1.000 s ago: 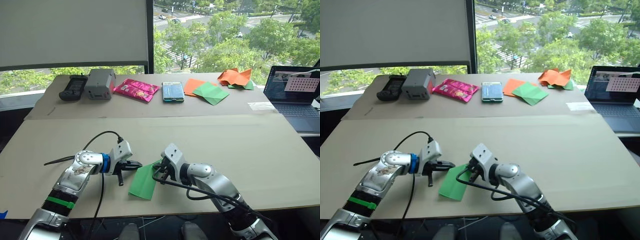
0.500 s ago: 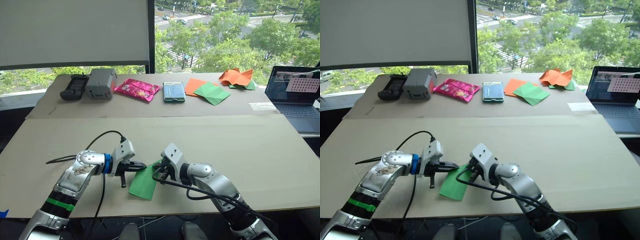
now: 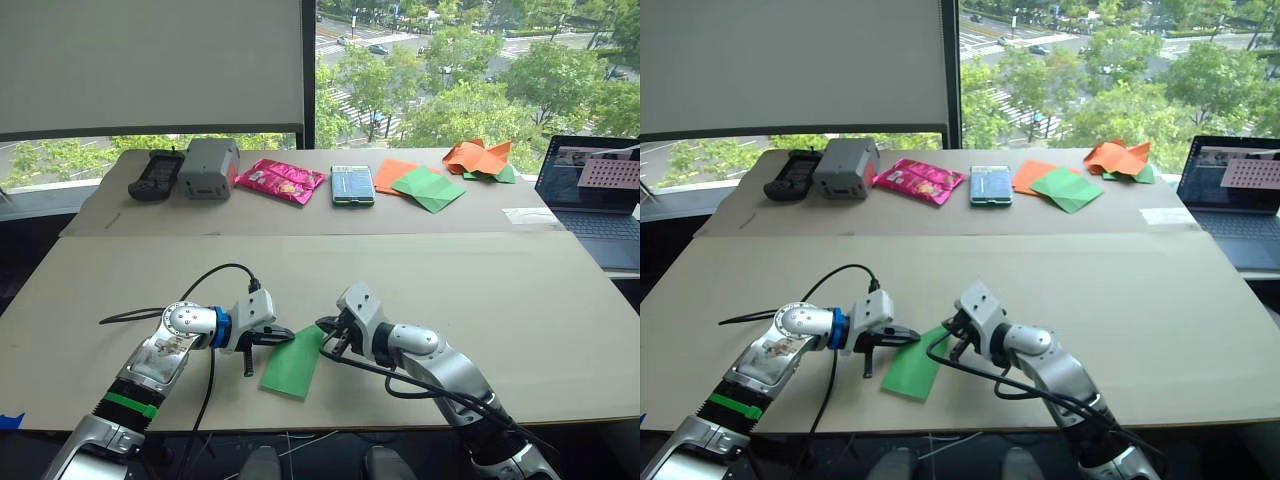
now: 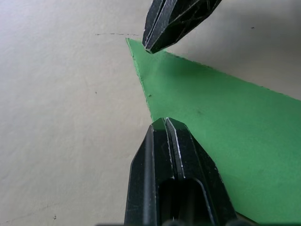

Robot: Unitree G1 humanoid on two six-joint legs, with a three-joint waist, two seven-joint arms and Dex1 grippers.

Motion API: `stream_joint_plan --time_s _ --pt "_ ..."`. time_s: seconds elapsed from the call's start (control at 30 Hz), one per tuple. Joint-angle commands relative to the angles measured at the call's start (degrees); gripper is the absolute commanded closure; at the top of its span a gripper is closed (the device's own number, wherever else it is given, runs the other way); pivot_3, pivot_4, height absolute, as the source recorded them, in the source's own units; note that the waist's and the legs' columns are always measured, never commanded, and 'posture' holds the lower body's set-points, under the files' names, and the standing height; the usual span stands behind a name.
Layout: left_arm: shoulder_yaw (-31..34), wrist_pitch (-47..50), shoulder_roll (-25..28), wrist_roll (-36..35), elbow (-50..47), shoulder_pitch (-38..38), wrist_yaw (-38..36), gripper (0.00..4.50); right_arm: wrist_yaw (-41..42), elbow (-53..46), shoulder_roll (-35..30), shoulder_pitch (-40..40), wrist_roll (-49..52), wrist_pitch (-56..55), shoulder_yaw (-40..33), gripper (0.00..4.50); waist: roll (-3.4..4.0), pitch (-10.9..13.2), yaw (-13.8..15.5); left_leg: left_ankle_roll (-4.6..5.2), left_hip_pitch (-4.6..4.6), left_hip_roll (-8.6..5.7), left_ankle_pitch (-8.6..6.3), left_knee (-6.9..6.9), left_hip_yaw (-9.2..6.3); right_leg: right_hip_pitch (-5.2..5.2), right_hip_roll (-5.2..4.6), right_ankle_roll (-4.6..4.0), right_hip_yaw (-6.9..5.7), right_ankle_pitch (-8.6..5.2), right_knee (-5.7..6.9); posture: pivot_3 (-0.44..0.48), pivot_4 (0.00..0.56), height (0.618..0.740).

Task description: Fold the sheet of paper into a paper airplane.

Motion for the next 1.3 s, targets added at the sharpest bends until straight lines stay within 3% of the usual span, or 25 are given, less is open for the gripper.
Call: stream_joint_plan --time_s 0.03,0.43,0.7,1.3 --pt "-1.97 1.19 0.07 2.51 1.01 1.52 0.33 4.46 0.32 2.02 0.16 0.21 -1.33 -2.98 0.32 4.50 0.00 0.00 0.01 0.00 0.00 0.00 0.00 0.00 0.00 0.01 0.00 0.00 0.00 0.00 0.00 0.000 0.150 0.718" --pt "-2.05 0.79 0.37 2.89 0.34 1.66 0.15 4.46 -0.49 8.12 0.33 1.07 -3.86 -5.36 0.11 4.50 -0.04 -0.27 -0.04 -0.27 0.30 0.00 -0.17 0.02 0.00 0.30 0.00 -0.02 0.00 -0.02 -0.01 0.000 0.150 0.718" --pt "-2.04 0.98 0.34 3.19 -0.01 1.65 0.10 4.46 5.13 0.91 -1.62 5.95 -1.70 -3.84 2.76 4.50 -0.04 -0.29 -0.03 -0.29 0.32 0.00 -0.18 0.02 0.00 0.38 -0.01 -0.06 0.00 -0.05 -0.04 0.000 0.150 0.718" --pt "-2.20 3.01 1.26 3.30 -2.69 2.66 -0.26 4.46 8.04 -3.51 -2.53 9.41 -1.63 0.08 7.24 4.50 -0.11 -0.34 -0.19 -0.33 0.38 0.00 -0.21 0.00 0.00 0.37 -0.02 -0.11 0.00 -0.09 -0.10 0.000 0.150 0.718"
